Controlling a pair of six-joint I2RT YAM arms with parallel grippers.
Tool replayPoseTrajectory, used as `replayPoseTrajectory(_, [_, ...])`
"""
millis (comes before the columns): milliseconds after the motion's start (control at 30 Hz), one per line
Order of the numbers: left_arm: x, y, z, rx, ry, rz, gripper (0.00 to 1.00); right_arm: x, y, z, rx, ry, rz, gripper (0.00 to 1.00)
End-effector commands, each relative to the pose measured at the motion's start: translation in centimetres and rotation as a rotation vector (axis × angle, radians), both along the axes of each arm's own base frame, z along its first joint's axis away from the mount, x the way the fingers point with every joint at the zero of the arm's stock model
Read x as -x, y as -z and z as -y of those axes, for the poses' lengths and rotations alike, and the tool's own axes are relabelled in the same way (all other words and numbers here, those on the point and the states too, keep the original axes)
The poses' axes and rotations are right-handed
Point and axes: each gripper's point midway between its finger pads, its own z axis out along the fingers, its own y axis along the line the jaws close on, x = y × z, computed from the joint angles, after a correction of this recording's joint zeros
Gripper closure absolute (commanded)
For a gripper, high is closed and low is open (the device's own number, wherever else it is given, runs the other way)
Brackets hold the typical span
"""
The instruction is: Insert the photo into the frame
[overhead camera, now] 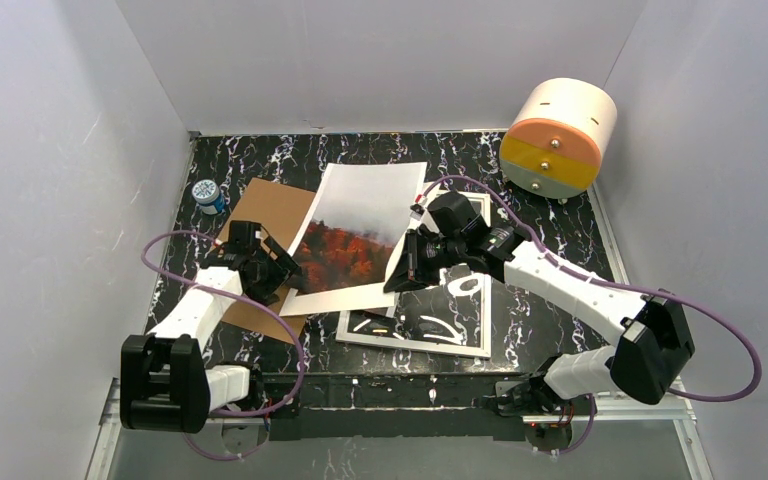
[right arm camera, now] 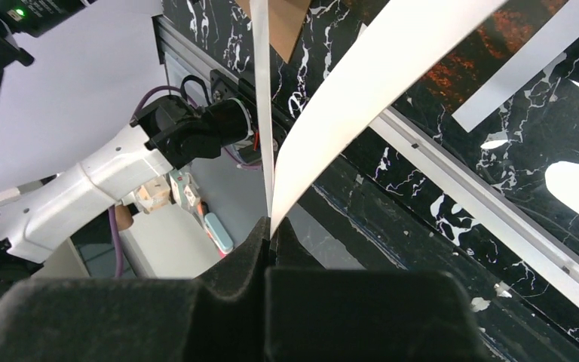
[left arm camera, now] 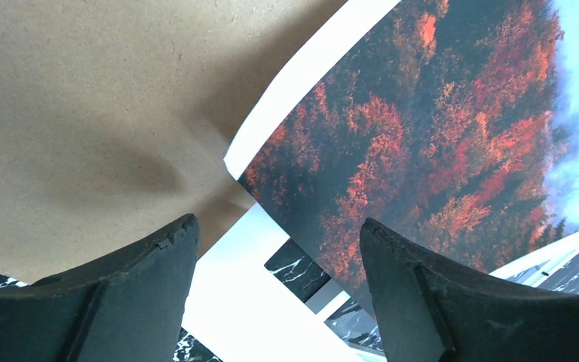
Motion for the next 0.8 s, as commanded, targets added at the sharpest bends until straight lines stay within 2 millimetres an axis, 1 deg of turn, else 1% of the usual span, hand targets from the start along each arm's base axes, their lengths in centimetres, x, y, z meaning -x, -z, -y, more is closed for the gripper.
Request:
replayPoseTrajectory(0, [-1.2, -0.5, 0.3, 0.043, -0.052, 0.095, 0.28, -0.3, -1.4, -0.1, -0.044, 0.025, 0.017, 0.99])
replayPoseTrajectory(67, [-1.8, -0.6, 0.1, 0.025, -0.038, 0.130, 0.32, -0.2, -1.3, 0.1, -0.040, 0.028, 0.013, 0.99])
replayPoseTrajectory(233, [-2.4, -0.2, -0.2, 0.002, -0.026, 0.155, 0.35, -0.1, -1.3, 0.2, -0.043, 0.035, 0.006, 0.99])
replayPoseTrajectory(333, [-2.6, 0.1, -0.4, -0.009, -0.023, 0.171, 0.40, 0.0, -1.3, 0.3, -0.042, 0.040, 0.002, 0.99])
replayPoseTrajectory(500, [-2.8, 1.2, -0.6, -0.029, -0.014, 0.153, 0.50, 0.1, -1.0, 0.4, -0.039, 0.051, -0.011, 0.99])
replayPoseTrajectory(667, [-2.9, 1.9, -0.8, -0.041, -0.009, 0.143, 0.53, 0.2, -0.8, 0.5, -0.041, 0.058, -0.019, 0.99])
replayPoseTrajectory(767, [-3.3, 1.6, -0.9, -0.049, -0.011, 0.154, 0.61, 0.2, -0.8, 0.5, -0.040, 0.061, -0.019, 0.99])
